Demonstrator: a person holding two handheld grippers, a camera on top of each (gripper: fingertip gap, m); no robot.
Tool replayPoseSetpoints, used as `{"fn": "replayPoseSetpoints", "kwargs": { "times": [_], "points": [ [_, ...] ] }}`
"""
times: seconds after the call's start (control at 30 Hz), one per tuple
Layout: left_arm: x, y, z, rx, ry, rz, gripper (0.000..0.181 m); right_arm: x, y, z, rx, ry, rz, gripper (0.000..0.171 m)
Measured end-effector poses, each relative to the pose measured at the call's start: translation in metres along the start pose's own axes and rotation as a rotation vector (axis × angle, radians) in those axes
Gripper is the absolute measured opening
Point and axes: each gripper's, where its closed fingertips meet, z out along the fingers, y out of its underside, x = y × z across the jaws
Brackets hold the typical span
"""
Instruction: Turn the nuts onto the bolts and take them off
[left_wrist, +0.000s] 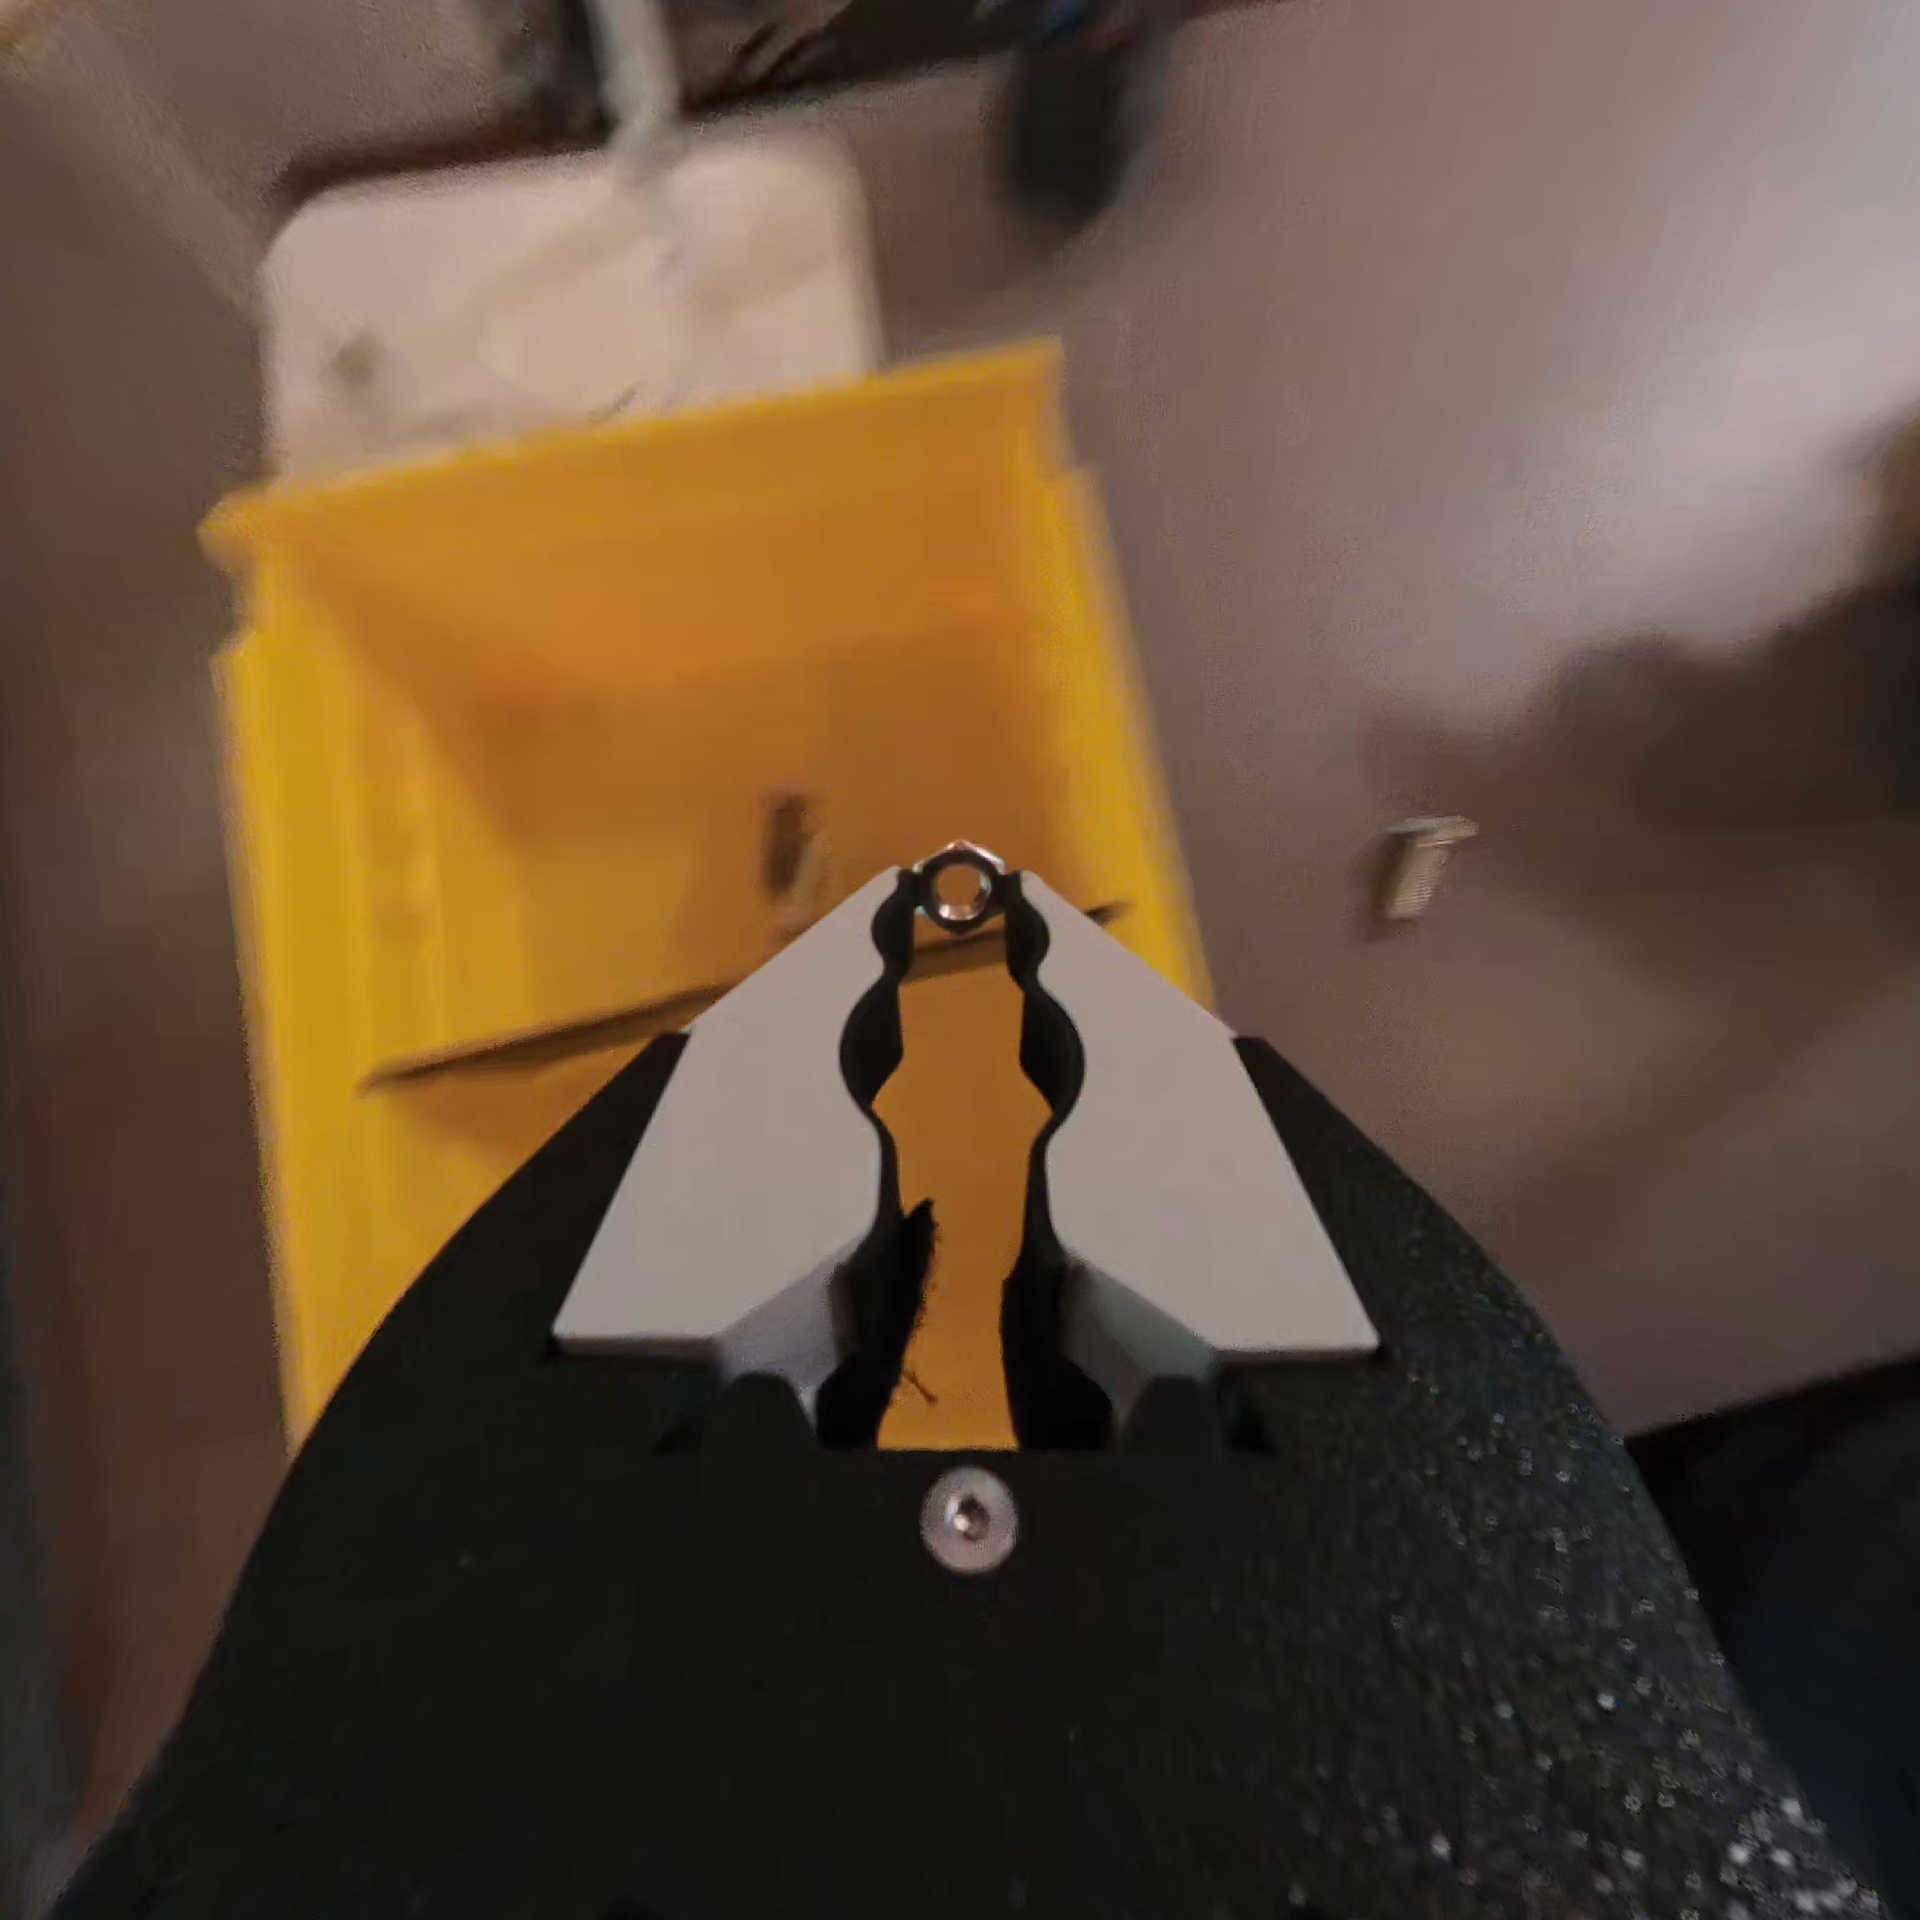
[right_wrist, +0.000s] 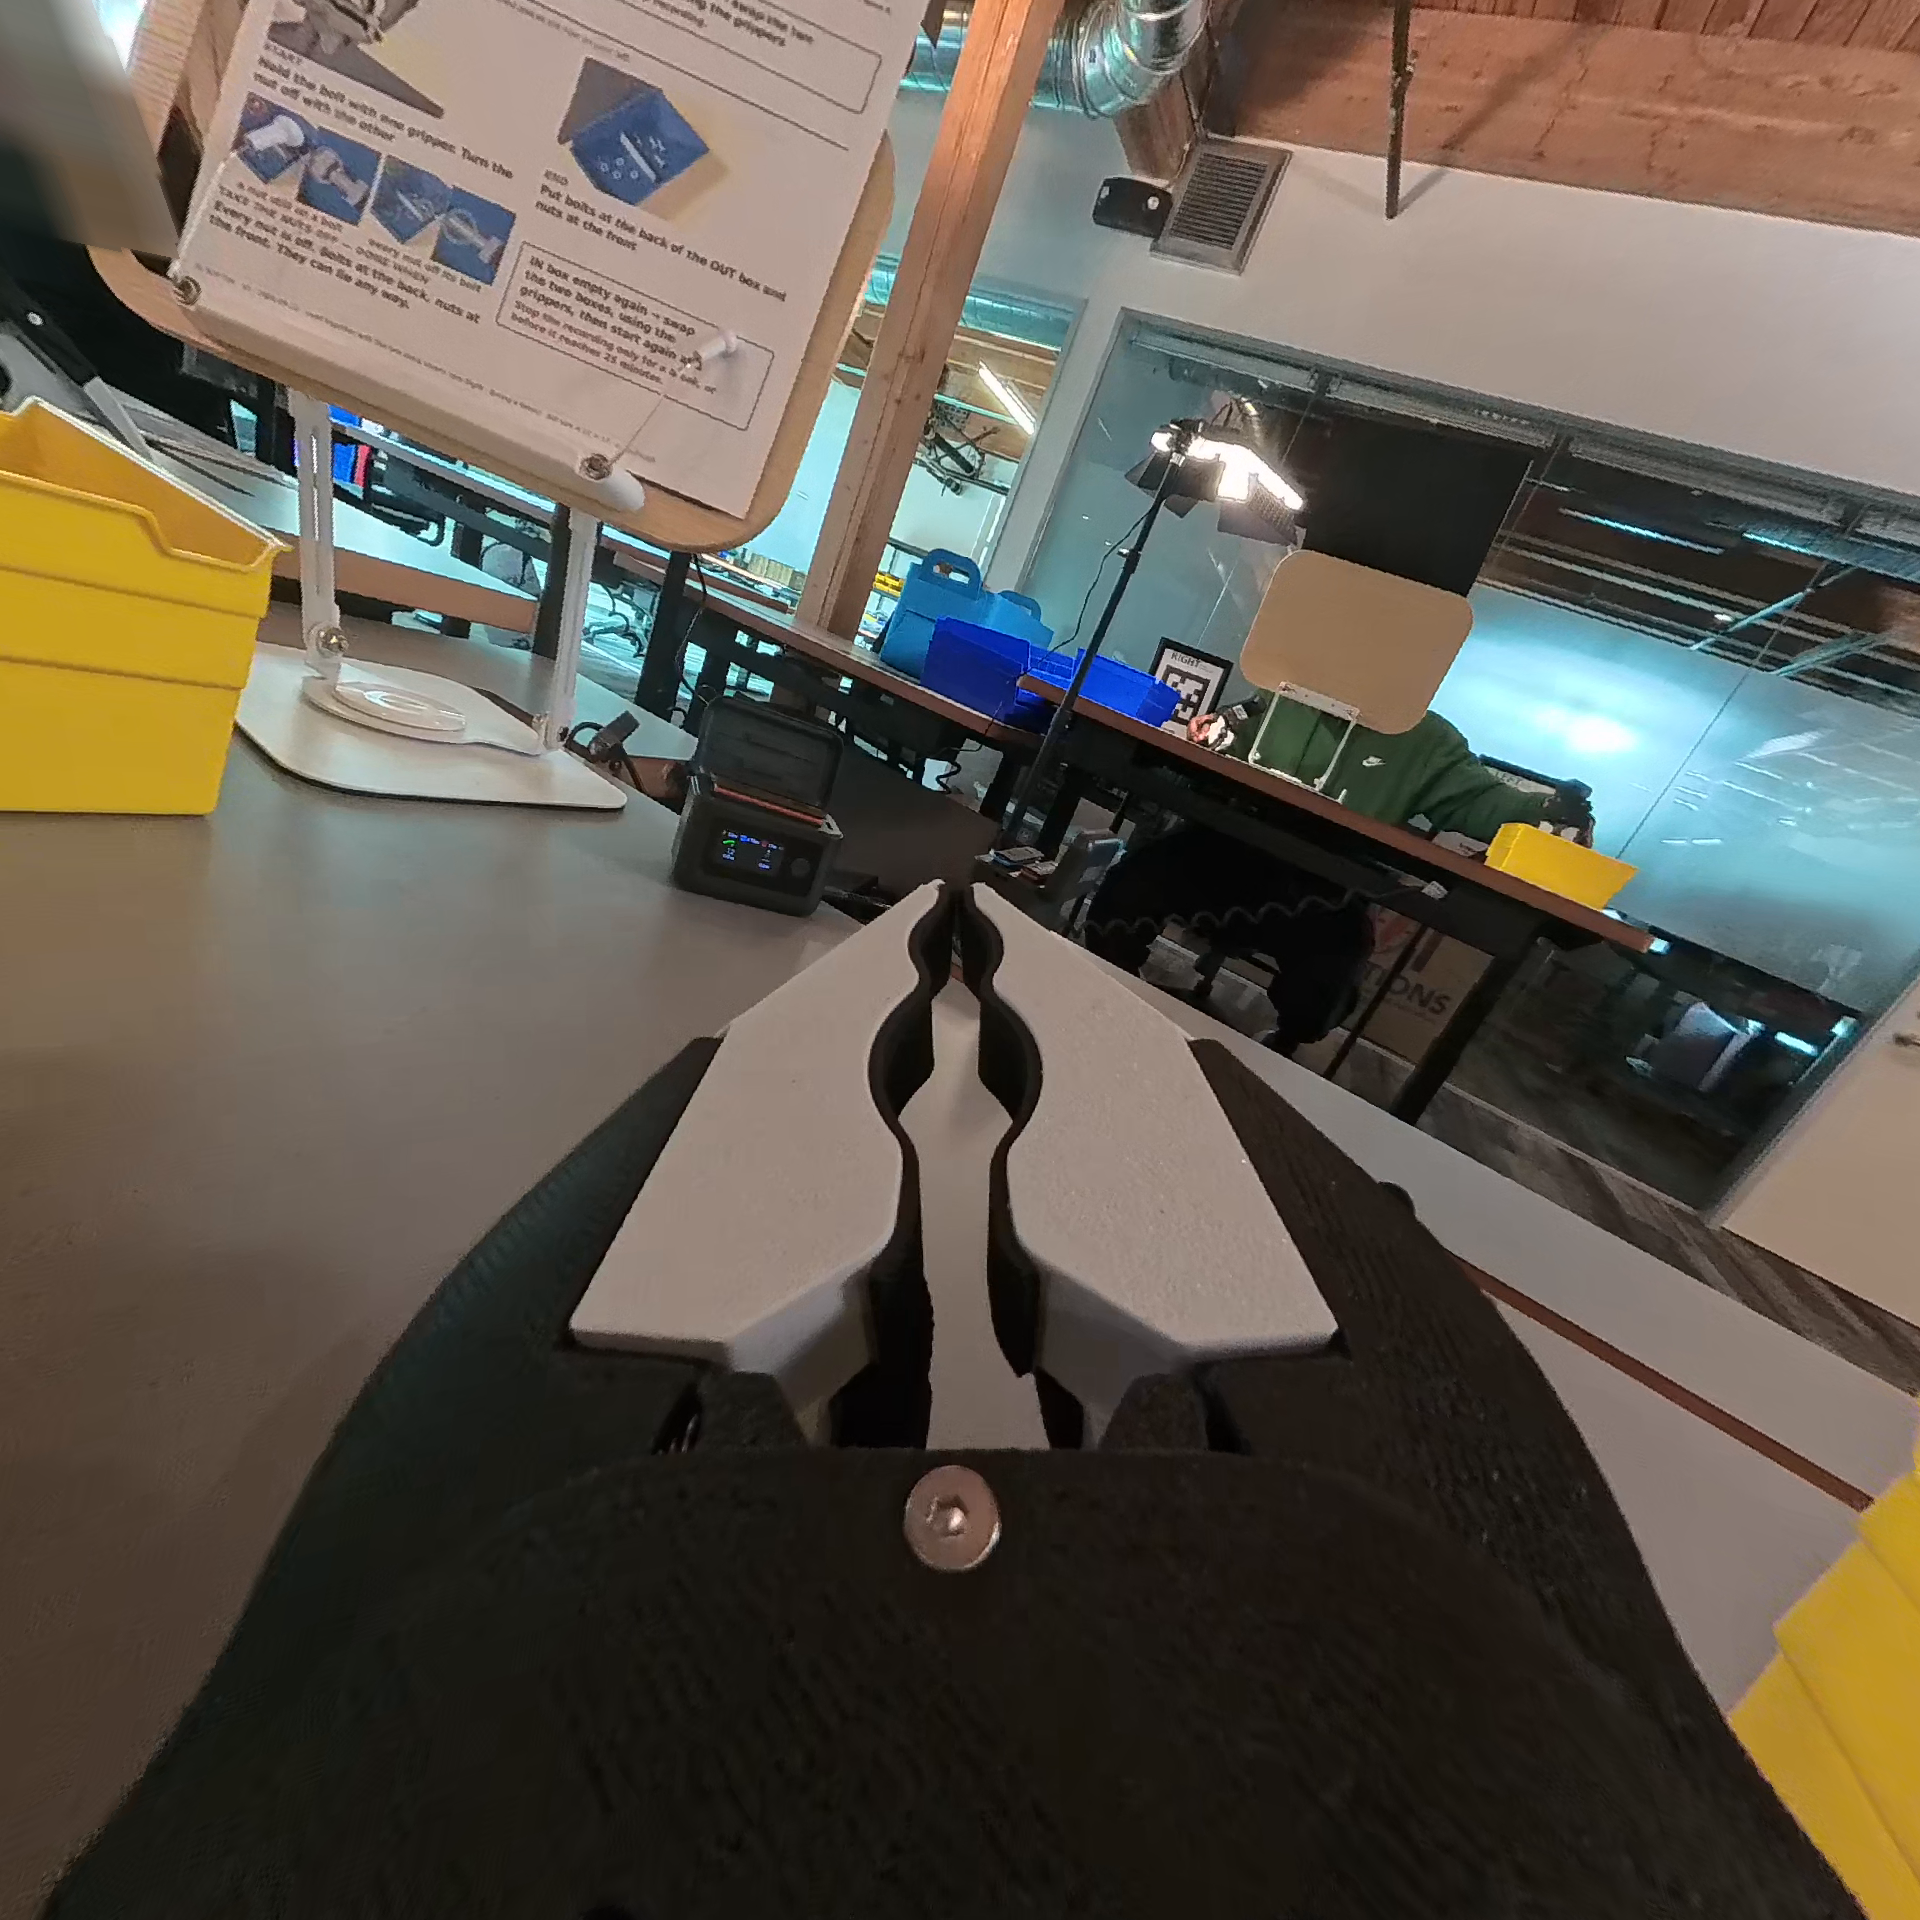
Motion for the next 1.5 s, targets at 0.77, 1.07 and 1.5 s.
{"fn": "replayPoseSetpoints", "kwargs": {
  "times": [0.77,1.07,1.5],
  "points": [
    [0.259,-0.017,0.188,-0.166,0.489,0.322,0.033,0.013,0.003,-0.003,-0.005,0.040,0.013,0.000],
    [0.177,-0.100,0.134,0.752,0.204,0.291,0.033,0.009,0.004,0.000,-0.009,0.023,-0.015,0.000],
    [0.173,-0.061,0.152,0.454,0.410,0.332,0.052,-0.005,0.007,0.004,-0.031,-0.008,-0.115,0.000]
  ]
}}
